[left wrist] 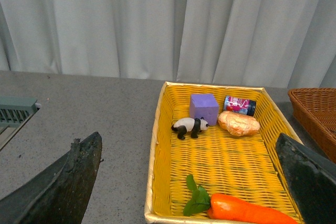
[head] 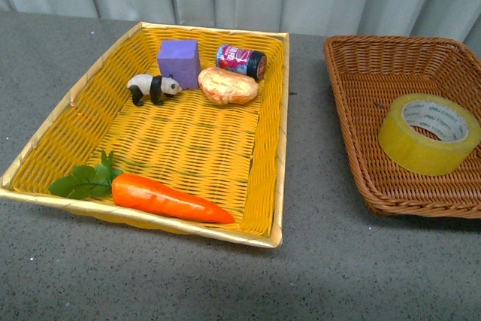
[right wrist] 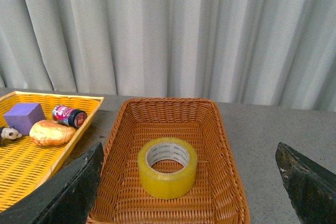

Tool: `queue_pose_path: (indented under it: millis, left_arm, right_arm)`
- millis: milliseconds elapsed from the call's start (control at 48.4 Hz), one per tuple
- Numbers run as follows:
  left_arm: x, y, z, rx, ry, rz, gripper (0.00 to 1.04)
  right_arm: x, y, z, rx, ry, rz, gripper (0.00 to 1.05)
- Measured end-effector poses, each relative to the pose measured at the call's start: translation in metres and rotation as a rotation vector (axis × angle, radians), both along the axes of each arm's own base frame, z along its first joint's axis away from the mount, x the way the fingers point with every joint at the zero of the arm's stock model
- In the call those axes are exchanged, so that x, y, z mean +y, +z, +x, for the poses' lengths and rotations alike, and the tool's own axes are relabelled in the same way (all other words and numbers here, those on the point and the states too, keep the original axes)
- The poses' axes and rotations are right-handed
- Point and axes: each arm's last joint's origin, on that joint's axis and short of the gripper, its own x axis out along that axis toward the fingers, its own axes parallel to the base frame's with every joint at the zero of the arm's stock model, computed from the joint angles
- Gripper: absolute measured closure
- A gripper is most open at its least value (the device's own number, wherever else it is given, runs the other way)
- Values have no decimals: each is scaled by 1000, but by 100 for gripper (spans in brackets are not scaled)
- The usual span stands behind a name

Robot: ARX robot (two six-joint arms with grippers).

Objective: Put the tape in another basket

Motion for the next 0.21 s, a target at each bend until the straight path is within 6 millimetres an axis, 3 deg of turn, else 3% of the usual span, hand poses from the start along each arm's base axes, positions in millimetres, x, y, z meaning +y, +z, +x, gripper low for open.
queue_pose_path:
  millis: [207]
  left_arm:
    - [0, 0, 0, 0, 0, 0, 7]
  right_arm:
    - [0, 0, 0, 0, 0, 0, 9]
